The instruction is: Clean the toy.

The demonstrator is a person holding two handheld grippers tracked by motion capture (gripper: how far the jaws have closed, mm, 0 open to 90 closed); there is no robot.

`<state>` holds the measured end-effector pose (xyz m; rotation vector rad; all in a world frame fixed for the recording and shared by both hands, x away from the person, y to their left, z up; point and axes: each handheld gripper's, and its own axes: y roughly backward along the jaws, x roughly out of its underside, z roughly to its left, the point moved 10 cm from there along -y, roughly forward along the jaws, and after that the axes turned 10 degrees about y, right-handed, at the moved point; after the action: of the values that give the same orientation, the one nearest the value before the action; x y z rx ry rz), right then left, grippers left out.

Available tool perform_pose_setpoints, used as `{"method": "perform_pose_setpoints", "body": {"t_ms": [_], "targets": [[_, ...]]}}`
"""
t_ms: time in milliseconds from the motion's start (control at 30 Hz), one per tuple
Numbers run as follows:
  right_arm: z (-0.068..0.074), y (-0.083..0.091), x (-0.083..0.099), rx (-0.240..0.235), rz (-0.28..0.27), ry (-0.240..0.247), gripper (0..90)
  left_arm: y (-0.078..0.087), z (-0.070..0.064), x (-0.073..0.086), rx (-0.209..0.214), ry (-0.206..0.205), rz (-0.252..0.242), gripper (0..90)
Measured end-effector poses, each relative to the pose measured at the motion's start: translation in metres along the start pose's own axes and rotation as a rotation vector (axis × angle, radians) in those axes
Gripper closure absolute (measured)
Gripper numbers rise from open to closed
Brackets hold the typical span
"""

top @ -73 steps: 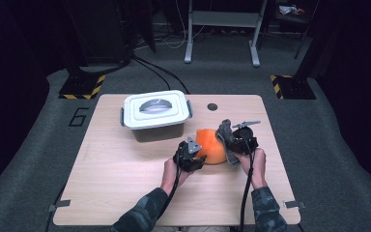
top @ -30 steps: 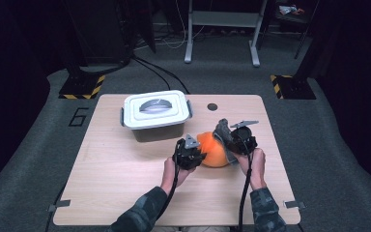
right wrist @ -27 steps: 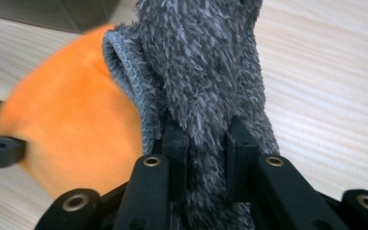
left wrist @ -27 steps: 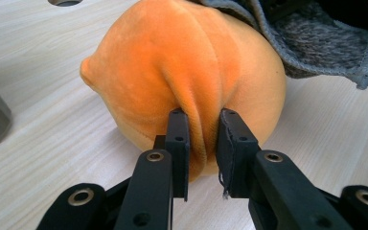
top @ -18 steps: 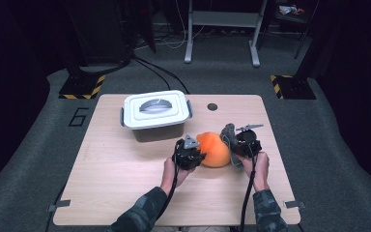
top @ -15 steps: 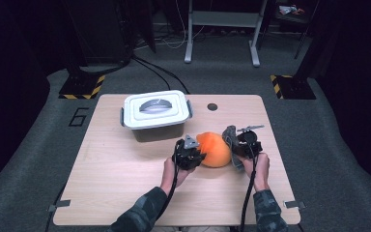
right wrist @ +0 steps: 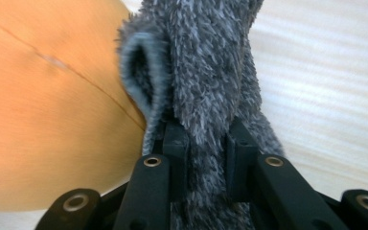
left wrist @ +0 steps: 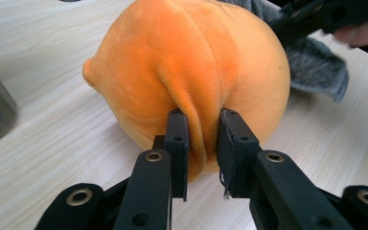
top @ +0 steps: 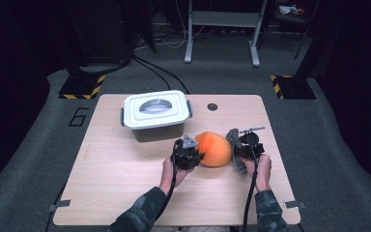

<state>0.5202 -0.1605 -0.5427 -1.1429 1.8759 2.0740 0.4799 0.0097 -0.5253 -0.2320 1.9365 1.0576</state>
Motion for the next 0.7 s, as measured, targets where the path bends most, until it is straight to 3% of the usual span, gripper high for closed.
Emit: {"method": "perform_pose_setpoints", "body": {"t_ms": [67, 167, 200, 267, 300, 500, 533, 700], "targets": [[0.002, 0.015, -0.014, 0.01, -0.056, 0.032, 74.7, 0.0, 0.0, 0.001, 0.002, -0.001, 0.004, 75.5], [0.009, 0.026, -0.025, -0.001, -0.089, 0.047, 74.6, 0.0, -0.001, 0.001, 0.003, -0.001, 0.001, 75.5], [0.019, 0.036, -0.036, -0.022, -0.125, 0.072, 74.6, 0.0, -0.001, 0.001, 0.0, -0.003, 0.003, 75.5], [0.025, 0.04, -0.042, -0.036, -0.14, 0.088, 74.6, 0.0, -0.001, 0.001, -0.001, -0.004, 0.003, 75.5], [0.035, 0.046, -0.051, -0.053, -0.165, 0.112, 74.6, 0.0, -0.002, 0.001, 0.0, -0.004, 0.001, 75.5], [0.059, 0.045, -0.063, -0.082, -0.162, 0.172, 74.3, 0.0, -0.002, 0.001, -0.003, -0.01, 0.005, 75.4], [0.065, 0.038, -0.062, -0.082, -0.143, 0.207, 74.2, 0.0, -0.002, 0.001, -0.003, -0.008, 0.005, 75.4], [0.066, 0.032, -0.059, -0.068, -0.129, 0.207, 74.3, -0.001, -0.001, 0.001, 0.002, -0.006, 0.009, 75.3]]}}
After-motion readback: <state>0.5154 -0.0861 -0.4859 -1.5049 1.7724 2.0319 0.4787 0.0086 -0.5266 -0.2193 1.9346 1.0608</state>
